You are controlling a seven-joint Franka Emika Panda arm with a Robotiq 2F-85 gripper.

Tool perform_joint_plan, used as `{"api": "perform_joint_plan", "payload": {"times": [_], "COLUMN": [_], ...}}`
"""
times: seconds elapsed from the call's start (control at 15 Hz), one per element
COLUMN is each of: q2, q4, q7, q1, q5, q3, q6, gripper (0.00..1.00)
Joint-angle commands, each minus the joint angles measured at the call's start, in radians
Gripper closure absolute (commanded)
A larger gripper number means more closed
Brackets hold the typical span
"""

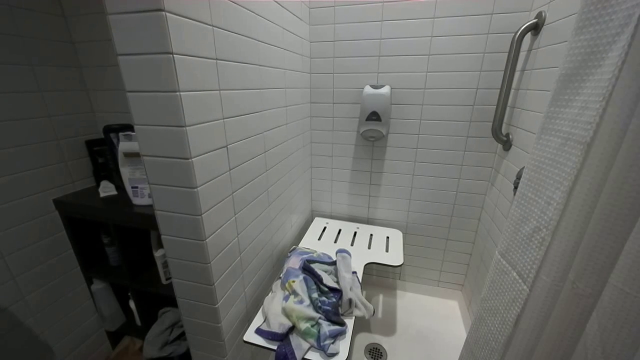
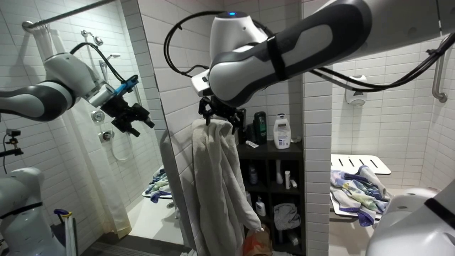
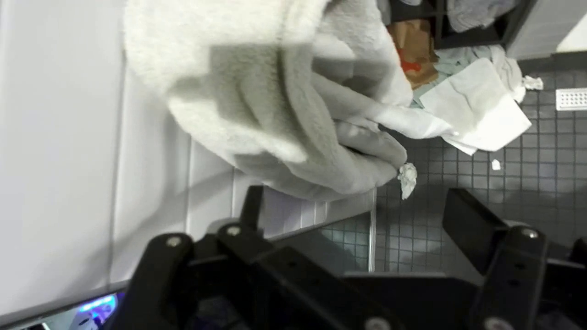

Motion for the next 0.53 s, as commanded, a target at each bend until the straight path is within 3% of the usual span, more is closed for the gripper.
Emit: {"api": "perform_joint_plan", "payload": {"times": [0.0, 0.27, 0.47], "q2": [0.029, 0.059, 0.077], "q4": [0.037, 0.045, 0.047], "q7": [-0.182, -0.367, -0.438], "q1": [0.033, 0.085, 0.092], "q5": [0.038, 0.160, 0.256], "q3": [-0.048, -0.124, -0.156], "q6": [0.135, 0.259, 0.247], "gripper": [0.00, 0.00, 0.00]}}
